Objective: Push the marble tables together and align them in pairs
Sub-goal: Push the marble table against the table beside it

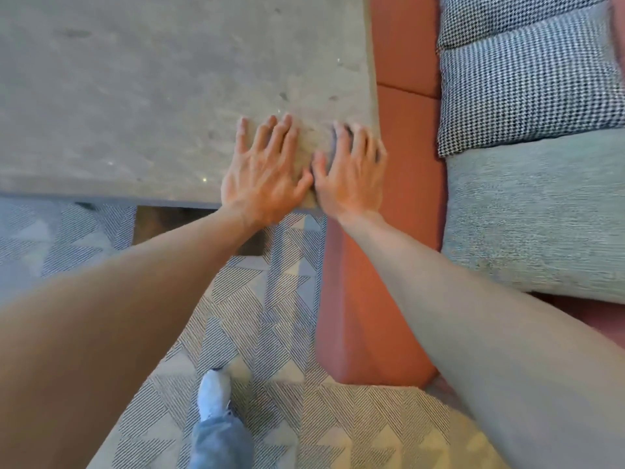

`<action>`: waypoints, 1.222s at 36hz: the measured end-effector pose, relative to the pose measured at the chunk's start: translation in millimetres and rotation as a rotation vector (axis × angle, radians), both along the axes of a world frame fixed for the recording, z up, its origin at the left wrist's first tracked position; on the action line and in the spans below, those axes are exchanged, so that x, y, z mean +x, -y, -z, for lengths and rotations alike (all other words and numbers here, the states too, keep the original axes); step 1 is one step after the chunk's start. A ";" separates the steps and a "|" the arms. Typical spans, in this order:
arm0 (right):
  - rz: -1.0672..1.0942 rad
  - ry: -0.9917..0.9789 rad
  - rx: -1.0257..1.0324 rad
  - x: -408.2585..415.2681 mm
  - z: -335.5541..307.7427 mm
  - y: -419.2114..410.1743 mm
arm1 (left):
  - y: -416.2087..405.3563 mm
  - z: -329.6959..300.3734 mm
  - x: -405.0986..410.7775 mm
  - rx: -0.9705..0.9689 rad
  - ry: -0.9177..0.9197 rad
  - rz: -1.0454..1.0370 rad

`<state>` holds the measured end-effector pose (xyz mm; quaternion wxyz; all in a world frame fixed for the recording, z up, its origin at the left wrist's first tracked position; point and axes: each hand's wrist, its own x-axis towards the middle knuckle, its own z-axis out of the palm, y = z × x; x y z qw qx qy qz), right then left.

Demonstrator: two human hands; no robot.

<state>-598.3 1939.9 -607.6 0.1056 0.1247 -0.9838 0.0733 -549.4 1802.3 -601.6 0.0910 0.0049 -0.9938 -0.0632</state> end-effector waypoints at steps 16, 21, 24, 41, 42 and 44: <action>0.001 -0.019 0.004 -2.9 3.2 0.2 | -3.7 -4.6 0.7 0.011 -0.021 -0.021; -0.003 -0.009 -0.001 -3.2 2.2 0.9 | -3.4 -6.3 1.4 0.018 -0.017 -0.019; 0.001 -0.008 0.003 -3.6 2.5 -0.5 | -4.5 -7.4 1.2 0.016 -0.012 -0.013; -0.011 -0.042 -0.025 -16.0 4.0 -5.3 | -5.4 4.3 -12.7 0.038 0.028 0.006; -0.011 -0.027 -0.002 -15.5 4.1 -5.1 | -4.6 5.3 -12.7 0.051 0.036 0.009; -0.012 0.023 0.047 -13.0 1.2 -5.6 | -3.1 5.2 -11.1 0.096 0.073 0.031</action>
